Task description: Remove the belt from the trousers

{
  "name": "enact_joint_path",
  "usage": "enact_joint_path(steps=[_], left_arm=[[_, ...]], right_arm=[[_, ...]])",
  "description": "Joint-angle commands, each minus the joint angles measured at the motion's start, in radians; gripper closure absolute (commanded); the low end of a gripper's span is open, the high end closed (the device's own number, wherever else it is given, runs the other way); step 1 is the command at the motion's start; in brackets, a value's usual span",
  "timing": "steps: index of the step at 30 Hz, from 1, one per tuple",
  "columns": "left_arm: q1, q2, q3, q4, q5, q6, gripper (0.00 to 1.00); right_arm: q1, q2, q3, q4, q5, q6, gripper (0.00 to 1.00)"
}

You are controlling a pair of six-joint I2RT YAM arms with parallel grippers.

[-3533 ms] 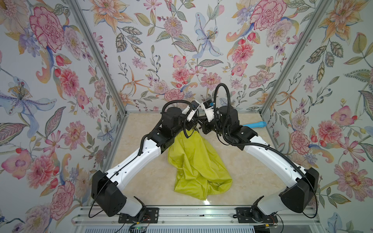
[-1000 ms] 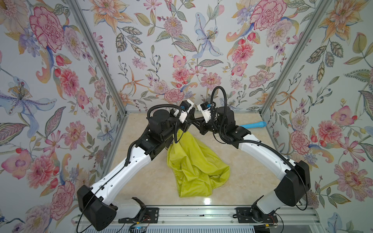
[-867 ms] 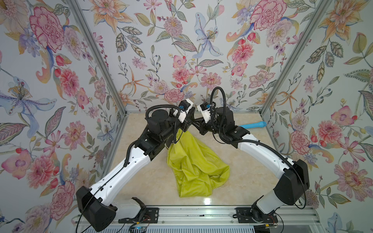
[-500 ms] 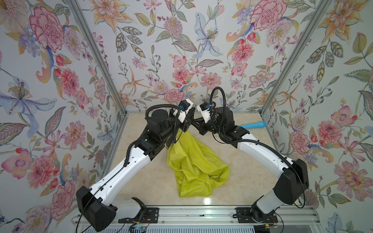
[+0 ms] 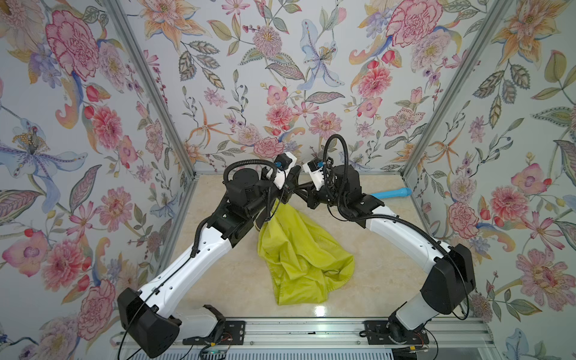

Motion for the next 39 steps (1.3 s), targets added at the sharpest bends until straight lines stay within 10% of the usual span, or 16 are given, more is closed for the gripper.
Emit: enact_joint_path(steps=[1,28,39], left_arm=[[-0.018,-0.103,0.105,0.389,0.15,-0.055,1.0],[0.035,-0.118,0.05,0.502,0.223,-0.173,1.0],[0.179,0.065,0.007,0.327,0.154,-0.172,1.0]], right_arm=[[-0.041,0.104,-0.069,-0.212,0.102,0.021,0.82],[-0.083,0.094,-0.164,-0.133,0.084,0.042,0.91],[-0.07,-0.246,-0.335,0.107,0.22,0.019,0.51]])
